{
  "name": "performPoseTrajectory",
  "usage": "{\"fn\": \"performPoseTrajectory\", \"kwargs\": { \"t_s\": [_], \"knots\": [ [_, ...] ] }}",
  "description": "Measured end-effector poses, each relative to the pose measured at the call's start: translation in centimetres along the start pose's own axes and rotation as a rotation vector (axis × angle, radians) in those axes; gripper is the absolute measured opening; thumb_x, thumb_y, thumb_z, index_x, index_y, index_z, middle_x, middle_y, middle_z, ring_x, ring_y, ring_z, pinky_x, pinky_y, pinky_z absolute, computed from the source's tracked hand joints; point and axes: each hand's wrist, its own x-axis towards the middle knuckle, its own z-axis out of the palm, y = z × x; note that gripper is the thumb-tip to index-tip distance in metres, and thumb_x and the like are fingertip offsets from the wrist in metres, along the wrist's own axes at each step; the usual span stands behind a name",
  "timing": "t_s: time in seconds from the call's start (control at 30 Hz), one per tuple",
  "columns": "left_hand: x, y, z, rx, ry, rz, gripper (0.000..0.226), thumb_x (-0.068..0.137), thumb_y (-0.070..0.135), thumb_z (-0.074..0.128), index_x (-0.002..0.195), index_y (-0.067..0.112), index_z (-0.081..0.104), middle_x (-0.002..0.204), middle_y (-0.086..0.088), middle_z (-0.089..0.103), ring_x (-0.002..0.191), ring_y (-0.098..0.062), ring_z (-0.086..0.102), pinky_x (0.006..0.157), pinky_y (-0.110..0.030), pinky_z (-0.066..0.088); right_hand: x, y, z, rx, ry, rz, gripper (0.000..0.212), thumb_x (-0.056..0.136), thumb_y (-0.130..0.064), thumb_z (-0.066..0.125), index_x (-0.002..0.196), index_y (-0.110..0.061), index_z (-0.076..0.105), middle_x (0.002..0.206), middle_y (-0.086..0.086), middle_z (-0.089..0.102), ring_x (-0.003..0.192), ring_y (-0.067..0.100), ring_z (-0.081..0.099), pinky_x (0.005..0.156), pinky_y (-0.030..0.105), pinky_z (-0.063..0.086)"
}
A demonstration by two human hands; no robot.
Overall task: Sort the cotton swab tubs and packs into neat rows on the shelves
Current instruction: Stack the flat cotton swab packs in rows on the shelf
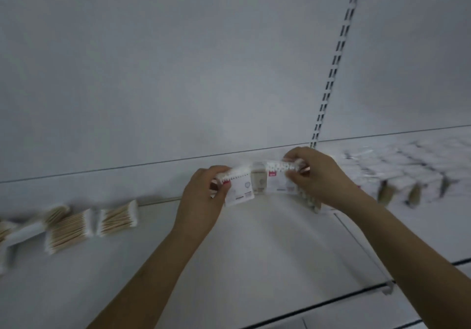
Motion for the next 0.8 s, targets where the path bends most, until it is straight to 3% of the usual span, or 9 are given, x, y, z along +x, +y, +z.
{"fn": "performPoseTrajectory", "kwargs": {
  "t_s": [0.1, 0.2, 0.33, 0.5, 0.67, 0.8],
  "knots": [
    [2.2, -0.1, 2.9, 0.135, -0.039, 0.056, 0.028, 0.097, 0.014, 0.061, 0.122, 0.026, 0.065, 0.109, 0.004, 0.051, 0.086, -0.010, 0.063, 0.078, -0.021, 0.052, 1.3, 1.9, -0.6, -0.149, 0.026, -0.043, 0.023, 0.091, -0.017, 0.069, 0.113, -0.019, 0.065, 0.109, -0.003, 0.064, 0.099, 0.019, 0.061, 0.089, 0.034, 0.049],
    [2.9, -0.3, 5.4, 0.218, -0.058, 0.001, 0.029, 0.094, 0.014, 0.061, 0.121, 0.023, 0.057, 0.110, -0.001, 0.055, 0.085, -0.022, 0.064, 0.078, -0.034, 0.053, 2.3, 2.6, 0.4, -0.292, -0.049, 0.017, 0.029, 0.091, -0.024, 0.067, 0.120, -0.022, 0.060, 0.112, -0.001, 0.067, 0.106, 0.023, 0.059, 0.090, 0.034, 0.044],
    [2.6, -0.4, 6.7, 0.172, -0.012, -0.066, 0.024, 0.092, 0.017, 0.064, 0.113, 0.023, 0.054, 0.101, 0.000, 0.059, 0.078, -0.018, 0.063, 0.073, -0.033, 0.052, 3.0, 3.5, 1.7, -0.544, -0.105, -0.009, 0.032, 0.093, -0.029, 0.061, 0.124, -0.024, 0.057, 0.119, -0.002, 0.061, 0.116, 0.023, 0.050, 0.096, 0.035, 0.034],
    [2.7, -0.7, 6.4, 0.107, -0.011, -0.029, 0.017, 0.093, 0.017, 0.066, 0.107, 0.023, 0.058, 0.099, 0.001, 0.058, 0.075, -0.012, 0.064, 0.073, -0.028, 0.053, 3.4, 3.8, 0.9, -0.530, -0.042, -0.029, 0.030, 0.091, -0.029, 0.063, 0.120, -0.024, 0.059, 0.116, -0.004, 0.061, 0.112, 0.021, 0.052, 0.093, 0.032, 0.031],
    [2.4, -0.9, 6.1, 0.090, -0.092, -0.087, 0.042, 0.090, 0.024, 0.069, 0.123, 0.023, 0.045, 0.111, -0.001, 0.058, 0.085, -0.016, 0.067, 0.080, -0.037, 0.057, 3.5, 3.4, 1.3, -0.646, -0.159, -0.046, 0.033, 0.089, -0.030, 0.060, 0.121, -0.025, 0.053, 0.120, -0.004, 0.059, 0.113, 0.020, 0.048, 0.090, 0.032, 0.030],
    [-0.1, -1.2, 3.8, 0.184, -0.110, -0.129, 0.055, 0.094, 0.035, 0.065, 0.139, 0.018, 0.039, 0.123, -0.002, 0.050, 0.103, -0.015, 0.059, 0.083, -0.026, 0.047, 4.2, 1.1, 1.2, -0.568, -0.023, -0.081, 0.048, 0.089, -0.040, 0.062, 0.132, -0.021, 0.051, 0.129, 0.002, 0.052, 0.119, 0.026, 0.046, 0.098, 0.039, 0.037]
  ]
}}
